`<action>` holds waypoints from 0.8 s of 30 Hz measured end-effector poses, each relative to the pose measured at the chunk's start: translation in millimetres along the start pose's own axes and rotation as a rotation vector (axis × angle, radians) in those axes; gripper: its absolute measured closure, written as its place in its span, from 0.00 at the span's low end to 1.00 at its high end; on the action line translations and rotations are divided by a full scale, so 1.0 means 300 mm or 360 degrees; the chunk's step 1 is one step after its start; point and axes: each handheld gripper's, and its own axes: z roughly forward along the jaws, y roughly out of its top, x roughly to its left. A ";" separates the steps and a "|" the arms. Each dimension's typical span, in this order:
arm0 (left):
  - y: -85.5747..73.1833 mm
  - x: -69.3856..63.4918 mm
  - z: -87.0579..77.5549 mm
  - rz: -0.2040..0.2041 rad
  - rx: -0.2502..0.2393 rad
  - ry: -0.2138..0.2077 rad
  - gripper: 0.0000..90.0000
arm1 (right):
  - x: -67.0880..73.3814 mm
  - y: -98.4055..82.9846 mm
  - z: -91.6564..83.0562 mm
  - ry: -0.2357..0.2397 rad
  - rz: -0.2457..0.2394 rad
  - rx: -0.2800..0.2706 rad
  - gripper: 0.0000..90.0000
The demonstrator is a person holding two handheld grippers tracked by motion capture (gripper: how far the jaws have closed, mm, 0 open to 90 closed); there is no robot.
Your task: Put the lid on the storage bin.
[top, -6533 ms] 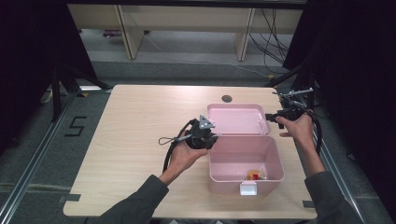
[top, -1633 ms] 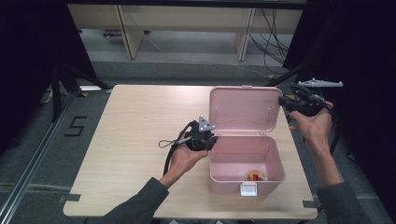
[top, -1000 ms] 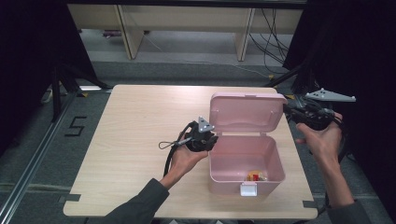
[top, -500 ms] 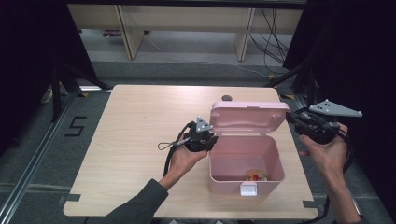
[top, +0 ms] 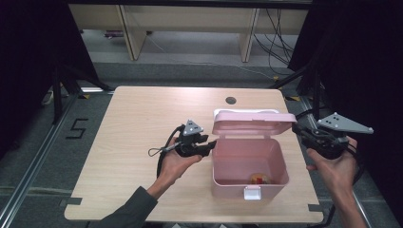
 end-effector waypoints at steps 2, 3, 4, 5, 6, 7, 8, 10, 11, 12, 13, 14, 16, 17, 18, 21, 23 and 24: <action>-0.005 0.003 -0.016 0.0021 0.0015 -0.0018 0.63 | 0.000 -0.011 -0.010 0.0025 0.0018 0.0003 0.97; -0.017 0.000 -0.046 0.0017 0.0006 -0.0019 0.62 | -0.004 -0.017 -0.012 0.0028 -0.0004 -0.0012 0.97; -0.025 -0.001 -0.061 0.0018 0.0005 -0.0033 0.61 | -0.004 -0.023 -0.018 0.0028 -0.0017 -0.0005 0.97; -0.032 -0.002 -0.078 0.0029 0.0015 -0.0042 0.61 | 0.001 -0.028 -0.023 0.0046 -0.0006 0.0001 0.96; -0.040 -0.003 -0.095 0.0030 0.0012 -0.0050 0.60 | 0.006 -0.034 -0.028 0.0030 0.0006 -0.0003 0.96; -0.049 -0.003 -0.109 0.0040 0.0011 -0.0062 0.59 | 0.005 -0.039 -0.035 0.0054 -0.0005 0.0009 0.96; -0.058 -0.008 -0.123 0.0042 0.0006 -0.0041 0.58 | 0.007 -0.045 -0.037 0.0032 -0.0009 -0.0009 0.96; -0.074 -0.010 -0.154 0.0050 0.0013 -0.0046 0.56 | 0.009 -0.056 -0.047 0.0049 -0.0009 0.0012 0.96; -0.085 -0.008 -0.166 0.0054 -0.0002 -0.0058 0.55 | 0.006 -0.064 -0.048 0.0058 -0.0032 -0.0007 0.96; -0.093 -0.008 -0.182 0.0059 0.0004 -0.0055 0.54 | 0.007 -0.070 -0.054 0.0072 -0.0021 0.0023 0.96; -0.102 -0.006 -0.197 0.0061 0.0018 -0.0045 0.53 | 0.014 -0.078 -0.060 0.0091 0.0020 0.0033 0.95; -0.113 -0.002 -0.207 0.0055 0.0007 -0.0049 0.52 | 0.012 -0.084 -0.063 0.0086 -0.0006 0.0026 0.95; -0.123 0.000 -0.220 0.0045 0.0005 -0.0031 0.49 | 0.014 -0.090 -0.067 0.0102 -0.0001 0.0028 0.95; -0.142 0.008 -0.241 0.0040 0.0010 -0.0029 0.49 | 0.018 -0.105 -0.073 0.0096 0.0007 0.0025 0.95; -0.142 0.008 -0.241 0.0040 0.0010 -0.0029 0.49 | 0.022 -0.113 -0.077 0.0097 0.0019 0.0033 0.95; -0.179 0.020 -0.273 0.0023 0.0015 -0.0027 0.46 | 0.021 -0.135 -0.085 0.0126 0.0008 0.0037 0.95; -0.190 0.023 -0.276 0.0021 0.0021 -0.0043 0.44 | 0.032 -0.151 -0.092 0.0130 0.0072 0.0067 0.94; -0.202 0.022 -0.278 0.0018 0.0022 -0.0044 0.44 | 0.026 -0.160 -0.092 0.0145 0.0030 0.0059 0.94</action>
